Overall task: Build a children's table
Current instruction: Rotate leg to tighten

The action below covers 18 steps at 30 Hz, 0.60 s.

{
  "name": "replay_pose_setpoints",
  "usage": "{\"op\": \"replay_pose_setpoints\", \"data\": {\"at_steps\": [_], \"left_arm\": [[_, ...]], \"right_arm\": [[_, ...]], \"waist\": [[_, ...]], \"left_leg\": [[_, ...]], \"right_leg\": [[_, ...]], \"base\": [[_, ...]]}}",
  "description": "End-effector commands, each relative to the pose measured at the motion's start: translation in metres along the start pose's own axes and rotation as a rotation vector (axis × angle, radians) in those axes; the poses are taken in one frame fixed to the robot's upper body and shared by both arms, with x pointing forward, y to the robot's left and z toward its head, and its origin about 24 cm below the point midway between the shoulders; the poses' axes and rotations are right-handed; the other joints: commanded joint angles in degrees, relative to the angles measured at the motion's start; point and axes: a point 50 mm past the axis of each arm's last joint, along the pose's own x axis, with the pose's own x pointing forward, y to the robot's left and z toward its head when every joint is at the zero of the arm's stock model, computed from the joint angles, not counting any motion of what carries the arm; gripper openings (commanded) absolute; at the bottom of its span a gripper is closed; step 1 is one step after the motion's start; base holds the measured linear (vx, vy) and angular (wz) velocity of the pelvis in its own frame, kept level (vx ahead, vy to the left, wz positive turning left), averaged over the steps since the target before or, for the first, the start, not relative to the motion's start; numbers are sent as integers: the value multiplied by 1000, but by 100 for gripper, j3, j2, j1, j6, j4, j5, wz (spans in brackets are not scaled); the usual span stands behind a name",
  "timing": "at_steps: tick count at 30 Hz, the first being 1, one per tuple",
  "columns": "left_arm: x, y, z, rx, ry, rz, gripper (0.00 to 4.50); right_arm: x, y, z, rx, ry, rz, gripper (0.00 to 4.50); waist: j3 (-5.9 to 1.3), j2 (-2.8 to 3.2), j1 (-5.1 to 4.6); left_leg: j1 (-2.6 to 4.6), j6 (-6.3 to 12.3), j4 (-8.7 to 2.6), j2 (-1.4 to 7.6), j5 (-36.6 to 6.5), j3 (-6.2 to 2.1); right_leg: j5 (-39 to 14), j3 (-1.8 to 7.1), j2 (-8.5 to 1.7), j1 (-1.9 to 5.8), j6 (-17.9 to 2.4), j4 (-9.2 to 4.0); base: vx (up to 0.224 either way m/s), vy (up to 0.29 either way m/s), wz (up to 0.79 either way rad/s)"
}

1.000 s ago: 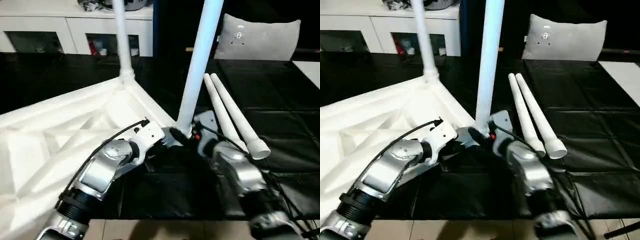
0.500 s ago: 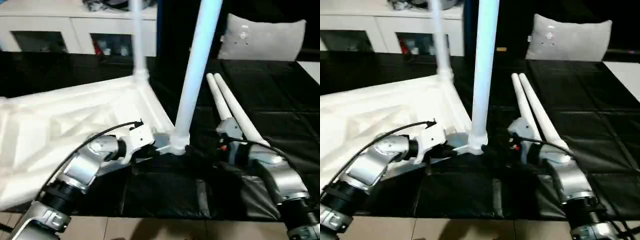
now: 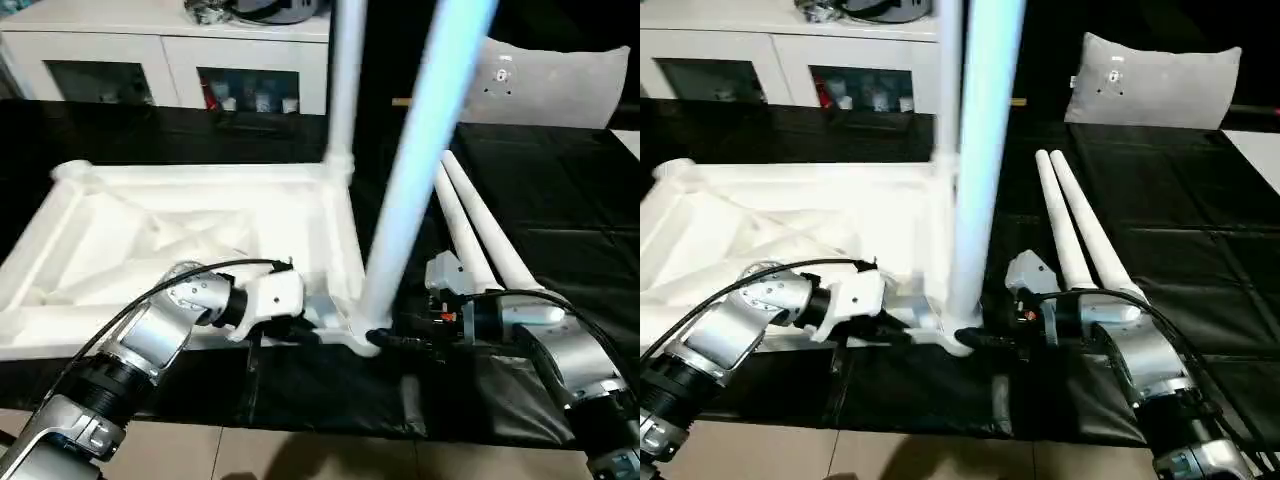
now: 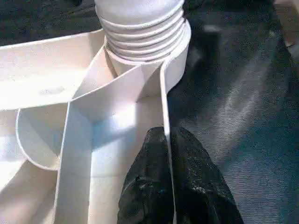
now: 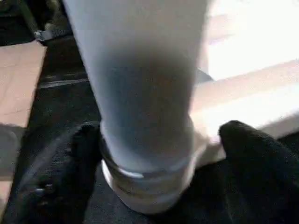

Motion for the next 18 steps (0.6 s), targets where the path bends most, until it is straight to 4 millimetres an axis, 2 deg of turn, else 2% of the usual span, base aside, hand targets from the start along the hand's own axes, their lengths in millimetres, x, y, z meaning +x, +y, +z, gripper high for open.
{"op": "replay_pose_setpoints", "data": {"at_steps": [1,2,3,6,8,11,12,16,18], "left_arm": [[6,-6,0,29,23,-74,0],[6,-6,0,30,22,-75,0],[6,-7,0,32,21,-83,0],[6,-7,0,33,19,-91,0],[6,-7,0,33,18,-92,0],[6,-8,-1,29,16,-92,0],[6,-8,-1,28,16,-92,0],[8,-8,-1,-12,-10,-62,0],[12,-5,0,-70,-43,-1,0]], "right_arm": [[0,-2,6,-14,-14,6,389],[1,-2,6,-13,-15,9,389],[2,-1,5,-7,-14,24,363],[3,1,4,5,-15,43,352],[4,1,4,8,-16,47,319],[4,2,3,13,-16,55,303],[4,2,2,17,-17,58,282],[7,7,1,66,-50,68,274],[16,14,-1,120,-70,58,272]], "waist": [[-298,-13,-20],[-302,-14,-20],[-307,-17,-17],[-319,-17,-16],[-320,-15,-15],[-323,-15,-12],[-319,-14,-12],[-319,-7,-13],[-312,-36,-13]], "left_leg": [[-40,393,-340,77,-723,96],[-40,387,-336,73,-709,97],[-36,396,-332,74,-684,98],[-46,428,-321,70,-559,97],[-46,440,-316,68,-523,97],[-47,452,-311,65,-517,100],[-44,448,-314,67,-542,100],[-41,419,-316,70,-588,98],[-45,418,-316,69,-553,108]], "right_leg": [[-597,238,-283,371,-1321,-372],[-591,238,-281,372,-1310,-370],[-550,240,-281,367,-1316,-366],[-359,237,-276,376,-1352,-344],[-277,234,-272,377,-1372,-336],[-279,234,-275,381,-1380,-336],[-319,233,-275,377,-1376,-342],[-399,233,-273,377,-1363,-343],[-396,243,-272,378,-1354,-341]], "base": [[0,0,0],[0,0,0],[0,0,0],[0,0,0],[0,0,0],[0,0,0],[0,0,0],[0,0,0],[0,0,0]]}}
